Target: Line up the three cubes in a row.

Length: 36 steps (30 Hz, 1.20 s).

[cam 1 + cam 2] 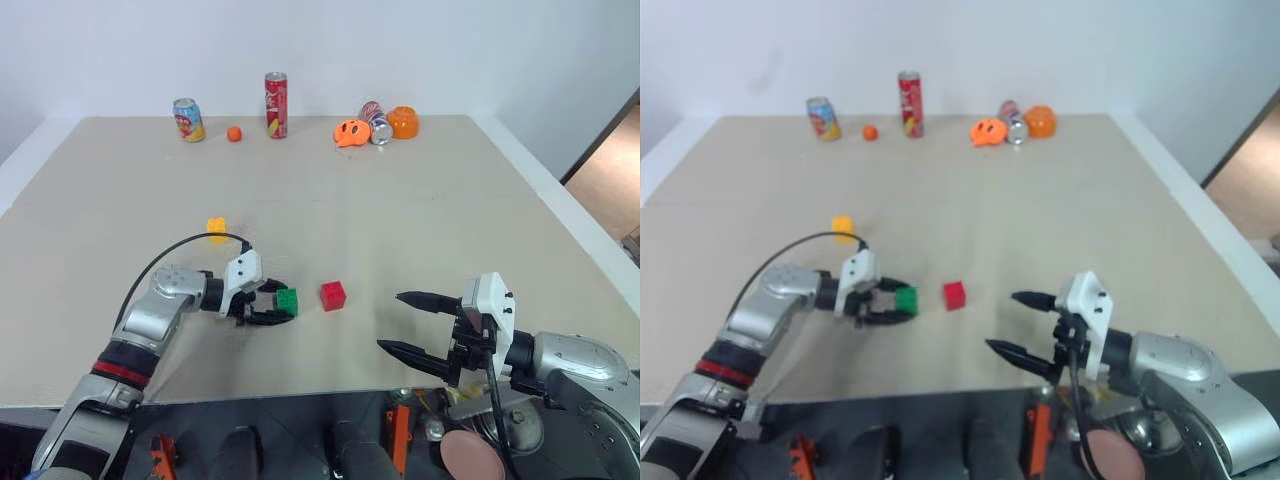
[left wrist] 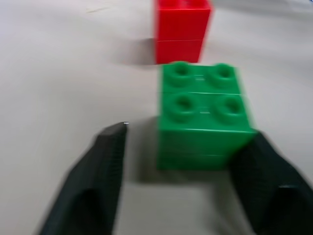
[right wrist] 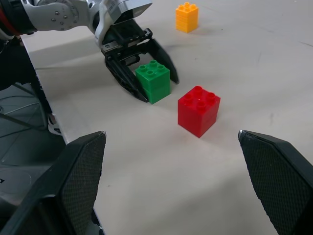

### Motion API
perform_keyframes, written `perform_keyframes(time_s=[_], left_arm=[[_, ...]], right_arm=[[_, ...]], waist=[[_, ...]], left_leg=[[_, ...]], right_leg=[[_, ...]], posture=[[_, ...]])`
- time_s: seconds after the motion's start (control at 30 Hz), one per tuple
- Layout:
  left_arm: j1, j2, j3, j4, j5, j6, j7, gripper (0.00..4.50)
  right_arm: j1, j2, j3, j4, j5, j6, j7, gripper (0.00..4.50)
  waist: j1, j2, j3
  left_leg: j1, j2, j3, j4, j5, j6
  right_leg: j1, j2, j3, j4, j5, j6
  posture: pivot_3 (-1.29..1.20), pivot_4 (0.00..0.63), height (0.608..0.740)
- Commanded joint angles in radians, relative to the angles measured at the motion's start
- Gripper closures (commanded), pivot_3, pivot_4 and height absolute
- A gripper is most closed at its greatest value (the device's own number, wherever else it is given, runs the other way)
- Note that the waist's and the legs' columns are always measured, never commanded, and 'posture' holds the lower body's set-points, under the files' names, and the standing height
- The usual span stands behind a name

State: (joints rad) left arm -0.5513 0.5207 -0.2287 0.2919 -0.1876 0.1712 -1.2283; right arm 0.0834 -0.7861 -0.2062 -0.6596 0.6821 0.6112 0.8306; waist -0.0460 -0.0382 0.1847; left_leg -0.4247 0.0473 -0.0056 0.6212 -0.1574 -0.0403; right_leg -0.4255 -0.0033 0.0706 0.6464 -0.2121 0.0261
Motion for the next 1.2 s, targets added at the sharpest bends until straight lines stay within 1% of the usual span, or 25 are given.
perform_keyframes(time_s=[0.03, 0.13, 0.23, 0.3, 0.43, 0.53, 0.63, 0.77, 0.87, 0.93, 1.07, 1.2], left_arm=[[-0.02, 0.012, 0.024, 0.009, 0.003, -0.019, 0.004, 0.03], [-0.019, 0.019, 0.031, -0.002, -0.017, -0.004, -0.019, 0.03], [-0.016, 0.047, 0.047, -0.034, -0.071, 0.052, -0.081, 0.03], [-0.006, 0.084, 0.048, -0.068, -0.111, 0.101, -0.149, 0.03], [0.032, 0.199, 0.054, -0.175, -0.214, 0.254, -0.291, 0.03], [0.054, 0.267, 0.069, -0.237, -0.278, 0.354, -0.344, 0.03], [0.069, 0.328, 0.101, -0.249, -0.299, 0.393, -0.357, 0.03], [0.076, 0.384, 0.141, -0.191, -0.256, 0.328, -0.325, 0.03], [0.082, 0.441, 0.203, -0.145, -0.24, 0.306, -0.297, 0.03], [0.097, 0.461, 0.248, -0.123, -0.241, 0.284, -0.274, 0.03], [0.127, 0.431, 0.317, -0.08, -0.207, 0.202, -0.148, 0.03], [0.134, 0.366, 0.316, -0.038, -0.134, 0.141, 0.011, 0.03]], right_arm=[[-0.015, -0.014, -0.014, 0.0, 0.007, -0.013, 0.013, 0.0], [-0.023, -0.017, -0.013, 0.005, 0.008, -0.012, 0.018, 0.0], [-0.041, -0.022, -0.009, 0.021, 0.007, -0.012, 0.028, 0.0], [-0.055, -0.026, -0.006, 0.033, 0.007, -0.012, 0.039, 0.0], [-0.094, -0.034, 0.011, 0.063, 0.0, -0.016, 0.06, 0.0], [-0.119, -0.039, 0.019, 0.079, -0.002, -0.018, 0.076, 0.0], [-0.148, -0.043, 0.036, 0.099, -0.013, -0.025, 0.095, 0.0], [-0.173, -0.044, 0.045, 0.121, -0.02, -0.03, 0.113, 0.0], [-0.2, -0.046, 0.046, 0.137, -0.022, -0.033, 0.127, 0.0], [-0.238, -0.032, 0.054, 0.155, -0.038, -0.048, 0.114, 0.0], [-0.39, 0.05, 0.117, 0.193, -0.081, -0.045, 0.019, 0.0], [-0.52, 0.118, 0.176, 0.232, -0.117, -0.033, -0.034, 0.0]], waist=[[0.0, 0.0, 0.0], [0.0, 0.0, 0.0], [0.0, 0.0, 0.0], [-0.002, 0.0, 0.0], [-0.002, 0.0, 0.0], [-0.002, 0.0, 0.001], [-0.001, 0.0, 0.001], [-0.001, 0.0, 0.001], [-0.001, 0.0, 0.001], [-0.002, 0.0, 0.001], [-0.003, 0.0, 0.001], [0.001, 0.0, 0.001]], left_leg=[[0.0, 0.0, 0.0, -0.001, -0.001, 0.002], [0.0, 0.0, 0.0, -0.002, -0.005, 0.003], [-0.001, 0.0, -0.001, -0.002, -0.009, 0.007], [-0.001, 0.0, -0.001, -0.002, -0.01, 0.009], [-0.001, 0.001, -0.002, -0.003, -0.011, 0.009], [-0.001, 0.001, -0.002, -0.003, -0.011, 0.009], [-0.001, 0.001, -0.002, -0.002, -0.011, 0.009], [-0.001, 0.001, -0.002, -0.001, -0.011, 0.009], [-0.001, 0.001, -0.001, -0.001, -0.011, 0.009], [-0.001, 0.002, -0.001, -0.001, -0.011, 0.009], [-0.002, 0.004, 0.002, -0.002, -0.011, 0.009], [-0.006, 0.004, 0.002, -0.001, -0.011, 0.009]], right_leg=[[0.0, 0.0, 0.0, 0.0, 0.0, 0.0], [0.0, 0.001, 0.0, 0.0, 0.001, 0.001], [0.0, 0.002, 0.0, 0.0, 0.001, 0.002], [-0.001, 0.003, 0.0, 0.001, 0.001, 0.002], [-0.002, 0.004, 0.0, 0.002, 0.001, 0.001], [-0.002, 0.004, 0.0, 0.002, 0.0, 0.001], [-0.002, 0.004, 0.0, 0.001, 0.0, 0.001], [-0.002, 0.004, 0.0, 0.001, -0.001, -0.001], [-0.002, 0.003, 0.0, 0.001, -0.001, -0.001], [-0.003, 0.003, 0.0, 0.001, -0.001, -0.001], [-0.007, 0.003, 0.0, 0.002, -0.001, -0.001], [-0.011, 0.005, 0.001, 0.006, 0.0, 0.0]], posture=[[0.0, 0.15, 0.74], [0.0, 0.15, 0.74], [0.0, 0.15, 0.74], [0.0, 0.15, 0.74], [0.0, 0.15, 0.74], [0.0, 0.15, 0.74], [0.0, 0.15, 0.74], [0.0, 0.15, 0.74], [0.0, 0.15, 0.74], [0.0, 0.15, 0.74], [0.0, 0.15, 0.74], [0.0, 0.15, 0.74]])
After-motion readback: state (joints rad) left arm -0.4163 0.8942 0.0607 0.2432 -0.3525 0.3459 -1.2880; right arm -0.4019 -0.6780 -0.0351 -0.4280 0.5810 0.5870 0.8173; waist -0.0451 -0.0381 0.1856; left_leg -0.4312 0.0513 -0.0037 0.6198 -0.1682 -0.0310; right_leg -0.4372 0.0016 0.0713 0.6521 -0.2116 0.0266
